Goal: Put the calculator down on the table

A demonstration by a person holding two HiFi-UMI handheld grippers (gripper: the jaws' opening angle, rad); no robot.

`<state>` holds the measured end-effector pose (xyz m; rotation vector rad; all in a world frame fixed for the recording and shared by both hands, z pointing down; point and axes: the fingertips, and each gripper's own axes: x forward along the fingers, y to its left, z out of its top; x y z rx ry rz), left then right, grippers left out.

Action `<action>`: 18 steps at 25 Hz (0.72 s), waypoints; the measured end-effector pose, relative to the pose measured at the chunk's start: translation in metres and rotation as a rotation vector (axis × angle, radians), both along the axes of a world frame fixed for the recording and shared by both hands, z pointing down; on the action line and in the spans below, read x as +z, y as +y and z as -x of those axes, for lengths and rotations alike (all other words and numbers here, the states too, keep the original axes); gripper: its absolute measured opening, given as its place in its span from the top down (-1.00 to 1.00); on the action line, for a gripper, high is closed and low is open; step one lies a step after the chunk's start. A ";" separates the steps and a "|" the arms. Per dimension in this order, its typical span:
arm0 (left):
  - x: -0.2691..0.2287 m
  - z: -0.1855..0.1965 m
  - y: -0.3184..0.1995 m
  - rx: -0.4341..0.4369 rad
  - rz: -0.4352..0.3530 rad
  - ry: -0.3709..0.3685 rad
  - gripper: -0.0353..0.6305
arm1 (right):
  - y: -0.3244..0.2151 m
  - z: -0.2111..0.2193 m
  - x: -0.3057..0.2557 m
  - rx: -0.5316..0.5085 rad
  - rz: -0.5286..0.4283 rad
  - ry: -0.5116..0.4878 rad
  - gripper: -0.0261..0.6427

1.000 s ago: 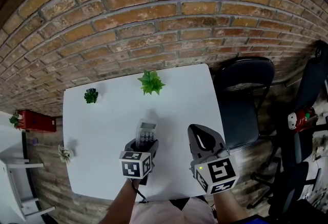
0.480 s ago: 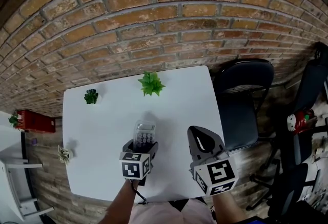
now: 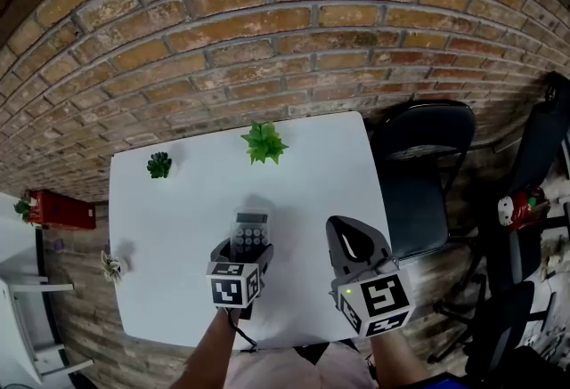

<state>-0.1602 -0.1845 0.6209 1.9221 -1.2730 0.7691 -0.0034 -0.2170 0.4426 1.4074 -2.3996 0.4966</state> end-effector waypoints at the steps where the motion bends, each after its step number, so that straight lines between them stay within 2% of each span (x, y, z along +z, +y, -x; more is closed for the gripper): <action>1: 0.000 0.001 0.000 -0.003 -0.003 -0.004 -0.20 | 0.000 0.000 0.000 0.000 -0.001 0.001 0.91; 18: -0.004 0.020 0.004 -0.052 -0.026 -0.006 -0.28 | 0.010 0.012 -0.004 -0.020 -0.010 0.016 0.91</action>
